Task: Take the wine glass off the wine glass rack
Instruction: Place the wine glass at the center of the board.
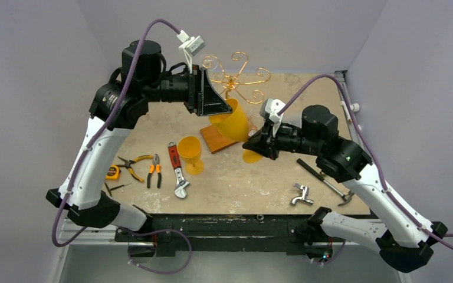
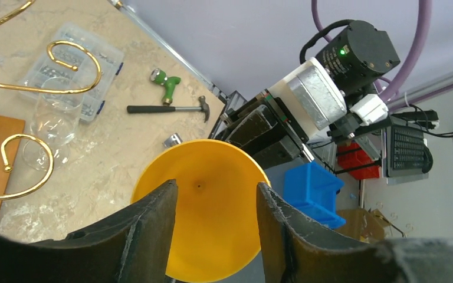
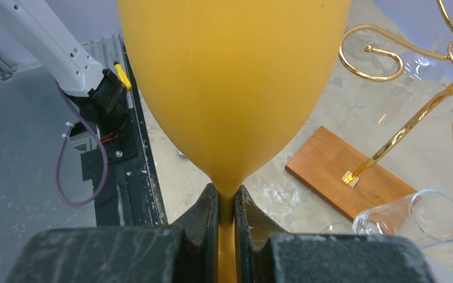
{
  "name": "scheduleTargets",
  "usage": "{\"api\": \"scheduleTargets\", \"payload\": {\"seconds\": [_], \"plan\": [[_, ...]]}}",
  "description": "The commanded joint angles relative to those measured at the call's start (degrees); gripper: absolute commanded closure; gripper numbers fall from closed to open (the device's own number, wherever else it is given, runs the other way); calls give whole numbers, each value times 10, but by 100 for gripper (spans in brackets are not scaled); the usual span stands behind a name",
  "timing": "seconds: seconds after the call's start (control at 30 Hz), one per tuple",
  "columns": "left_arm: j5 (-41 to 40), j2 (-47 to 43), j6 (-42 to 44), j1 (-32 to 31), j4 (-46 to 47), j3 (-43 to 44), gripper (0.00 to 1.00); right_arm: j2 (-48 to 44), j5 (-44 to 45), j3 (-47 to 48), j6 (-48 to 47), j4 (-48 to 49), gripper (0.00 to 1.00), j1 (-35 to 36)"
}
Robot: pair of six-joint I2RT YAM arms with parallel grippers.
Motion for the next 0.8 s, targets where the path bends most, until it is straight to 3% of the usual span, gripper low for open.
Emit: {"api": "scheduleTargets", "payload": {"seconds": [0.0, 0.47, 0.77], "plan": [[-44, -23, -1, -5, 31, -4, 51, -12, 13, 21, 11, 16, 100, 4], [-44, -31, 9, -6, 30, -6, 50, 0, 21, 12, 7, 9, 100, 4], [-29, -50, 4, -6, 30, -55, 49, 12, 15, 24, 7, 15, 100, 4]]}}
